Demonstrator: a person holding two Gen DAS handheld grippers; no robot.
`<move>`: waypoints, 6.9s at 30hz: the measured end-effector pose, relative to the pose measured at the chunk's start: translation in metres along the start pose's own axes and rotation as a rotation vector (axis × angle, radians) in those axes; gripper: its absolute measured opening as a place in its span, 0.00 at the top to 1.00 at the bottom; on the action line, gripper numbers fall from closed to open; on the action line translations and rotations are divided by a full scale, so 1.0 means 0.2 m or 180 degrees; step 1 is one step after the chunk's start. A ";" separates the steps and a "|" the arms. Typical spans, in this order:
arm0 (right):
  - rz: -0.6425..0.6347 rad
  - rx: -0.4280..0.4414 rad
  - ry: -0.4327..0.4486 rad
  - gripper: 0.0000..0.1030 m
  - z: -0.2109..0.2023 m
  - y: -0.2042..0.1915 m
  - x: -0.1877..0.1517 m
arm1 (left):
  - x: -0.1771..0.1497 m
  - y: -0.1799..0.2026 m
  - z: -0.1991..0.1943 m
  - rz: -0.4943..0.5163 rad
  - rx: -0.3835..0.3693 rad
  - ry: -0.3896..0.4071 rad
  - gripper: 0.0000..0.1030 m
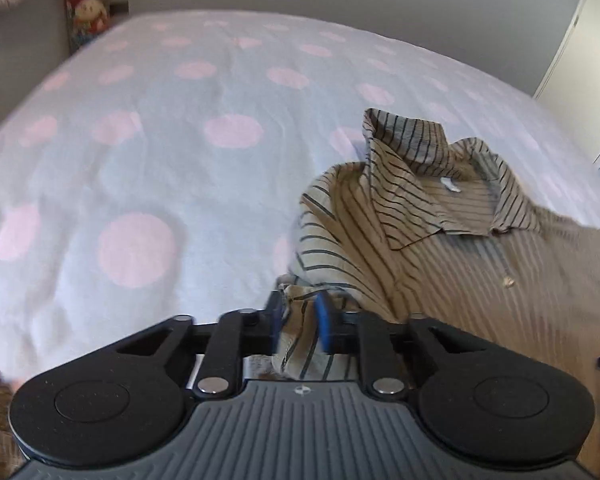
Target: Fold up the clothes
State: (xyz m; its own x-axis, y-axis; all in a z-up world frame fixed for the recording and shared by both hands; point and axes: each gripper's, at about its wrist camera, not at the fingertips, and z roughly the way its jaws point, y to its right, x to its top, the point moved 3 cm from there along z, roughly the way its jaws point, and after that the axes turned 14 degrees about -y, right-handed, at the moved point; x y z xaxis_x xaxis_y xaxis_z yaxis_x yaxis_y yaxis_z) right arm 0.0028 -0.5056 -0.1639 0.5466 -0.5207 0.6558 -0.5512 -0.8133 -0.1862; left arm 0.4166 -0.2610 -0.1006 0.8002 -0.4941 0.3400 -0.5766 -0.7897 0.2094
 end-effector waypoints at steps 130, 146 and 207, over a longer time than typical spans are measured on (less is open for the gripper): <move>-0.1123 0.0111 -0.0848 0.59 0.22 0.24 0.92 | -0.18 -0.22 -0.36 -0.0084 0.0967 -0.0018 0.69; -0.1568 0.0512 -0.1203 0.51 -0.70 -0.03 0.00 | -1.21 0.24 -0.63 0.0191 0.0361 -0.0545 0.67; 0.0467 0.0405 -0.1607 0.95 -1.15 0.95 -0.47 | -1.47 0.71 -0.46 0.0345 -0.0464 -0.0568 0.59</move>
State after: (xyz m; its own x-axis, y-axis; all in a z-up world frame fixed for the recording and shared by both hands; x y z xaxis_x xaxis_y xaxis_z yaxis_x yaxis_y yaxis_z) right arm -0.2972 -0.5509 -0.0932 0.7220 -0.6657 0.1889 -0.5809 -0.7314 -0.3571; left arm 0.0845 -0.1938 -0.0876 0.7413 -0.6397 0.2030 -0.6680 -0.6742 0.3149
